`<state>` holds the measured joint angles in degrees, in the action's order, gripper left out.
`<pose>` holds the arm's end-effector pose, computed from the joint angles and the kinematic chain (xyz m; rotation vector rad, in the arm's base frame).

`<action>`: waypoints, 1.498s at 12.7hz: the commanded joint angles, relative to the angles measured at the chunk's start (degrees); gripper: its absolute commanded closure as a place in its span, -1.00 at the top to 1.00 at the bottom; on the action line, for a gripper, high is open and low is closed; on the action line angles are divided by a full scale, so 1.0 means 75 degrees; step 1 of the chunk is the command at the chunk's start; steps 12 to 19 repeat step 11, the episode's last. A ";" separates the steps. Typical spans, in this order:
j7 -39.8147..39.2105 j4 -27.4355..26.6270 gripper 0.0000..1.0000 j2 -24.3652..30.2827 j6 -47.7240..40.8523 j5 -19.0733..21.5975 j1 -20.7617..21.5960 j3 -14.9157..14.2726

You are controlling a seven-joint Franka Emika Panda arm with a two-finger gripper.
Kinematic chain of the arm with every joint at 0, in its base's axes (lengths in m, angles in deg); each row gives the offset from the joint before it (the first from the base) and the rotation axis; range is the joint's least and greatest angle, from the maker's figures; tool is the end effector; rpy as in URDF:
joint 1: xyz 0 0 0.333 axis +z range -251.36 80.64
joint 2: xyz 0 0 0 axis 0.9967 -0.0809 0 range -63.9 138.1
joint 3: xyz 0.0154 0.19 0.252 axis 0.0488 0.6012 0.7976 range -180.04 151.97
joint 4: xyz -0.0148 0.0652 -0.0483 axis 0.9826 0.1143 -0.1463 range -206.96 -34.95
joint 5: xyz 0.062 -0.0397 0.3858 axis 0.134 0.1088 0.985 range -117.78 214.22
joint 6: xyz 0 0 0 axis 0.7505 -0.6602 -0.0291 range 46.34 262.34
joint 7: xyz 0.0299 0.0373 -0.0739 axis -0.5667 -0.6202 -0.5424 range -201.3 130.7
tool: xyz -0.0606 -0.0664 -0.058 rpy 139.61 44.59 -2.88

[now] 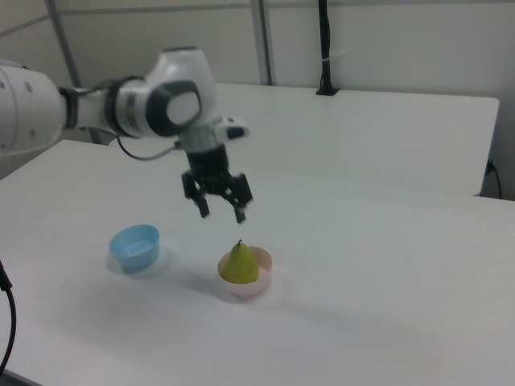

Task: Place the pear in the bowl
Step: 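Open the gripper to release the pear and raise it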

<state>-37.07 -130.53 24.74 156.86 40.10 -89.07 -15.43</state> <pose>0.6157 -0.0641 0.4472 3.0056 -0.0112 -0.0755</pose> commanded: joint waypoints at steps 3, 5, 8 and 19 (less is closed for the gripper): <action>0.1571 0.0304 1.00 0.1094 -0.0925 0.0062 0.1033 -0.0060; 0.1548 0.0304 1.00 0.1470 -0.1184 0.0274 0.1045 -0.0037; 0.1489 0.0328 1.00 0.1717 -0.1617 0.0355 0.1045 -0.0013; 0.1454 0.0328 1.00 0.1718 -0.1935 0.0344 0.1151 -0.0013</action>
